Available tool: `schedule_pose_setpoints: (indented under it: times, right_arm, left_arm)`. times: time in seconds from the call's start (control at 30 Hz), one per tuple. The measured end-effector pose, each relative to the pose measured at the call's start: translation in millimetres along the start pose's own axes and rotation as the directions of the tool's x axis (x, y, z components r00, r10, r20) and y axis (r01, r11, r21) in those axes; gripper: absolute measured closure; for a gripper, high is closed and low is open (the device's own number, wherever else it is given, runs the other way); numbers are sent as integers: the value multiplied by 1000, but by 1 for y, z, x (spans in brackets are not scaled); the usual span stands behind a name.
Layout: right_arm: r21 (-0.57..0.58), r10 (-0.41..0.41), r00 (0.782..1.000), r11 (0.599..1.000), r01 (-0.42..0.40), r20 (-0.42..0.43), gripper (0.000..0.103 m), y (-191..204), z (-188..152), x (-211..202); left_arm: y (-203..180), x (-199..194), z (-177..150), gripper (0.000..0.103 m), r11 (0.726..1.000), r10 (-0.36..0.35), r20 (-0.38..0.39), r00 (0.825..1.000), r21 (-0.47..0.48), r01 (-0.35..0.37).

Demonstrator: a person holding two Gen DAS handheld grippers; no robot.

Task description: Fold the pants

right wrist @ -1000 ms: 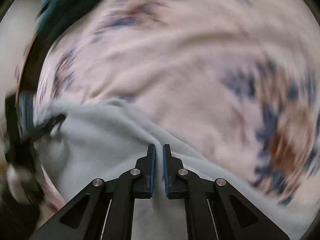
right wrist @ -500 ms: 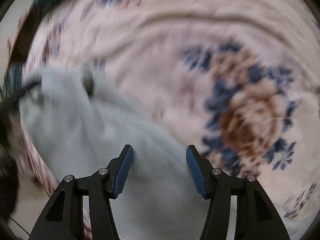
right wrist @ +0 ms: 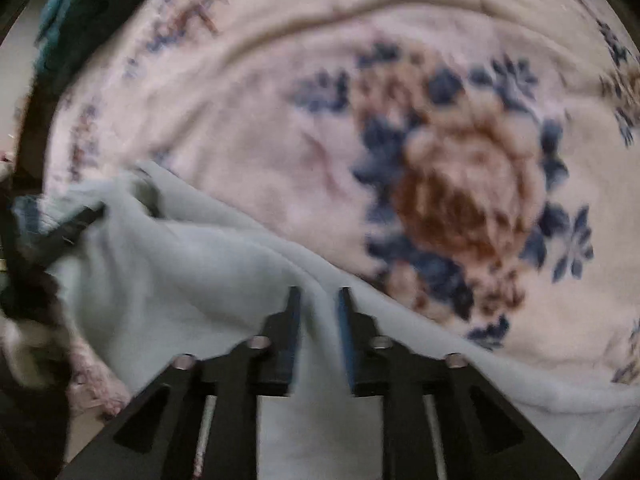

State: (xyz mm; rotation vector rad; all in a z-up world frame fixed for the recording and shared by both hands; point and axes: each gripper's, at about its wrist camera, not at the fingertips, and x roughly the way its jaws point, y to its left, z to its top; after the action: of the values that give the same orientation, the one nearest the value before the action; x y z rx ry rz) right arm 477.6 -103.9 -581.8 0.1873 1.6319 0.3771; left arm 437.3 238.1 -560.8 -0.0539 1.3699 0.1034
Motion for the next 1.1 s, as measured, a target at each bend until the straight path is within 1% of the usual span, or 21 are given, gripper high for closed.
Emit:
schedule_pose_setpoints:
  times: [0.03, 0.1, 0.17, 0.23, 0.27, 0.33, 0.37, 0.5, 0.57, 0.6, 0.7, 0.73, 0.77, 0.83, 0.87, 0.9, 0.97, 1.0, 1.03, 1.07, 1.1]
  right_arm:
    - [-2, 31, 999, 1000, -31, 34, 64, -1, 6, -9]
    - [-4, 31, 999, 1000, -31, 41, 52, -3, 20, -11]
    - [-31, 22, 1000, 999, -22, -19, 52, -5, 33, 2]
    - [-95, 55, 987, 993, -69, -149, 52, 14, 43, 32]
    - [-135, 34, 981, 989, -60, -191, 54, 26, 39, 44]
    - [-258, -79, 979, 966, 29, -186, 86, 43, 29, 50]
    - [-267, -121, 982, 960, 80, -142, 87, 47, 26, 46]
    - [-182, -153, 987, 971, 158, 44, 90, 35, 17, 12]
    - [-28, -79, 996, 997, 78, -32, 90, 6, 17, 29]
    - [27, -52, 997, 998, 54, -48, 89, -1, 17, 37]
    - [50, -117, 993, 992, 118, -17, 78, 3, 24, 27]
    - [70, -144, 989, 987, 143, 24, 77, 4, 23, 18]
    - [88, -170, 980, 983, 161, 102, 77, 10, 20, -3]
    - [72, -108, 974, 993, 95, 201, 77, 28, 9, -29]
    - [41, -14, 977, 999, 5, 212, 77, 39, 4, -31]
    - [0, 91, 983, 996, -93, 161, 77, 51, 1, -21]
    - [-26, 193, 979, 981, -192, 70, 77, 74, 0, 11]
    - [-36, 178, 983, 984, -176, 53, 81, 78, 2, 28]
    - [-38, 118, 991, 993, -115, 61, 95, 77, 7, 38]
    - [-32, 51, 997, 998, -49, 66, 103, 71, 13, 54]
    - [-6, 37, 996, 999, -37, 80, 103, 66, 19, 67]
  left_arm:
    - [0, 0, 0, 39, 1000, 1, -1, 1000, -3, -1]
    - [0, 1, 1, 39, 1000, 6, -3, 1000, -10, -6]
    - [-1, 1, 2, 39, 1000, 1, -5, 1000, -15, -1]
    - [-4, 1, 1, 39, 1000, -1, -1, 1000, -14, 1]
    - [-5, 1, 1, 39, 1000, -3, 1, 1000, -10, 3]
    - [-6, 2, 0, 39, 1000, 2, 5, 1000, 0, -2]
    - [-6, 2, 0, 39, 1000, 1, 6, 1000, 3, -1]
    - [-1, 4, -5, 39, 1000, 11, 14, 1000, -1, -11]
    - [1, 3, -5, 39, 1000, 15, 12, 1000, -8, -15]
    - [2, 0, -5, 39, 1000, 16, 13, 1000, -13, -16]
    - [4, -10, -3, 39, 1000, 5, 29, 1000, -17, -4]
    - [4, -14, -3, 39, 1000, 0, 39, 999, -14, 1]
    - [3, -18, -3, 39, 1000, -3, 52, 999, -9, 3]
    - [1, -21, -4, 39, 1000, -2, 62, 998, 3, 2]
    - [0, -20, -5, 39, 1000, -4, 60, 998, 5, 4]
    - [0, -17, -4, 39, 1000, -2, 53, 999, 5, 2]
    - [3, -9, -2, 39, 1000, 7, 35, 999, -7, -7]
    - [7, -5, -2, 39, 1000, 12, 29, 1000, -22, -11]
    - [11, -4, -2, 39, 999, 18, 26, 999, -36, -17]
    - [18, -1, -3, 39, 998, 26, 25, 999, -56, -24]
    - [26, -1, -2, 39, 997, 26, 24, 999, -79, -24]
